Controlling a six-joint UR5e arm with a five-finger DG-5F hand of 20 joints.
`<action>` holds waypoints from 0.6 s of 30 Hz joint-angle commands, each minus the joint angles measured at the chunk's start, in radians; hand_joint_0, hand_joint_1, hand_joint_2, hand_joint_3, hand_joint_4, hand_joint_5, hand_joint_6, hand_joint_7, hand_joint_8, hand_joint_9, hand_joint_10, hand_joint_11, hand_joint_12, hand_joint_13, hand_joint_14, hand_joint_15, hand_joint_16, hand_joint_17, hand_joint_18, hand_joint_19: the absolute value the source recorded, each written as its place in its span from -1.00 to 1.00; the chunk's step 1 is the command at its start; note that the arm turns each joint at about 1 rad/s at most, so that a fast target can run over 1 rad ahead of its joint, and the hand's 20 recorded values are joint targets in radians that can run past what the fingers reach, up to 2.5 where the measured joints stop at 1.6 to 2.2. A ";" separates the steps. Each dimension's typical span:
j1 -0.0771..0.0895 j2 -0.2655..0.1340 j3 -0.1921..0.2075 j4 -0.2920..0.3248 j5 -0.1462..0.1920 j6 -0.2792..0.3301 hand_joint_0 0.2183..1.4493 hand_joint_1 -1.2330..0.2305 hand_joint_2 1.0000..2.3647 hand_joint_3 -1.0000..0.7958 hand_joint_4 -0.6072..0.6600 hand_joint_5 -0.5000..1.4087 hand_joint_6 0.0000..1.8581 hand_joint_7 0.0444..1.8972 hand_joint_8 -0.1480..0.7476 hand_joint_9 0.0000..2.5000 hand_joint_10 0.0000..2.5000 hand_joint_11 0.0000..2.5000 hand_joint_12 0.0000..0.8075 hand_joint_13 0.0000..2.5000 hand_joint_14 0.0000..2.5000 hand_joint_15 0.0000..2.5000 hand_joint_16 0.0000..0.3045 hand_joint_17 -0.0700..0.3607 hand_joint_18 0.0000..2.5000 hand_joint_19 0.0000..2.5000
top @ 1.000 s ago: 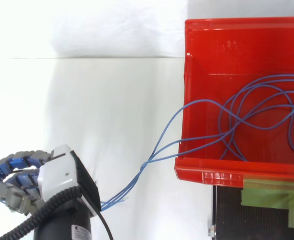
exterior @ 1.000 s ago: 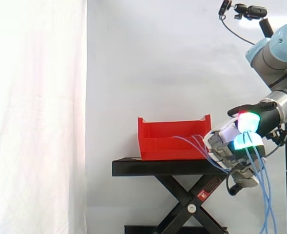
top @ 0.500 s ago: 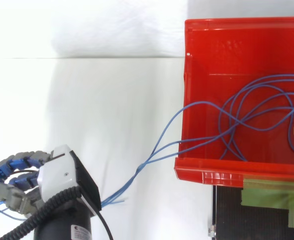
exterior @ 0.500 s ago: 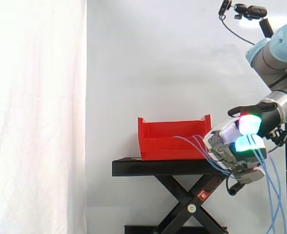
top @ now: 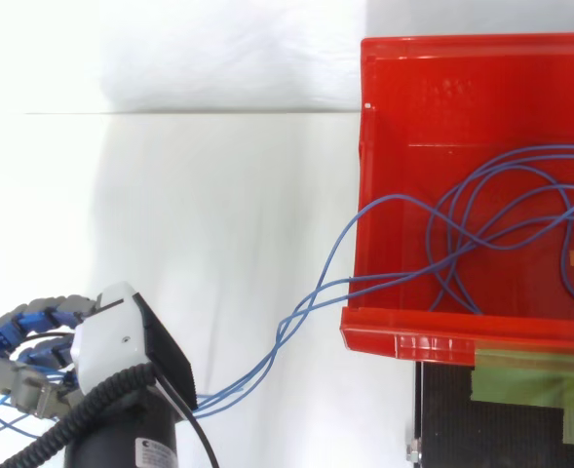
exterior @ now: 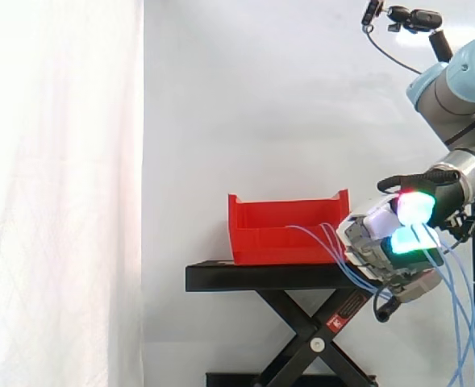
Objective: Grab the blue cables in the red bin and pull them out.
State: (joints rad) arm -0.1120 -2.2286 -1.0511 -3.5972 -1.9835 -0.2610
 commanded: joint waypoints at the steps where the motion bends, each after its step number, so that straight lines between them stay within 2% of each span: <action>1: 0.000 0.001 0.000 0.000 -0.001 -0.011 0.07 -0.54 -1.00 -1.00 0.00 0.61 -0.39 -0.17 -0.28 0.14 -1.00 0.42 -0.31 -0.09 0.56 0.02 -0.76 -0.30 -0.06 0.07; 13: 0.000 0.001 0.000 0.000 -0.001 -0.013 0.09 -0.65 -1.00 -1.00 -0.09 0.35 0.06 -0.40 -0.29 0.10 -1.00 0.43 -0.31 -0.12 0.59 -0.01 -0.75 -0.27 -0.08 0.05; 18: 0.002 0.001 0.000 0.000 -0.001 -0.013 0.08 -0.66 -1.00 -1.00 -0.07 0.30 0.13 -0.44 -0.31 0.09 -0.98 0.41 -0.31 -0.12 0.58 0.01 -0.74 -0.27 -0.09 0.05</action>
State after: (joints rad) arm -0.1115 -2.2279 -1.0508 -3.5972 -1.9850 -0.2738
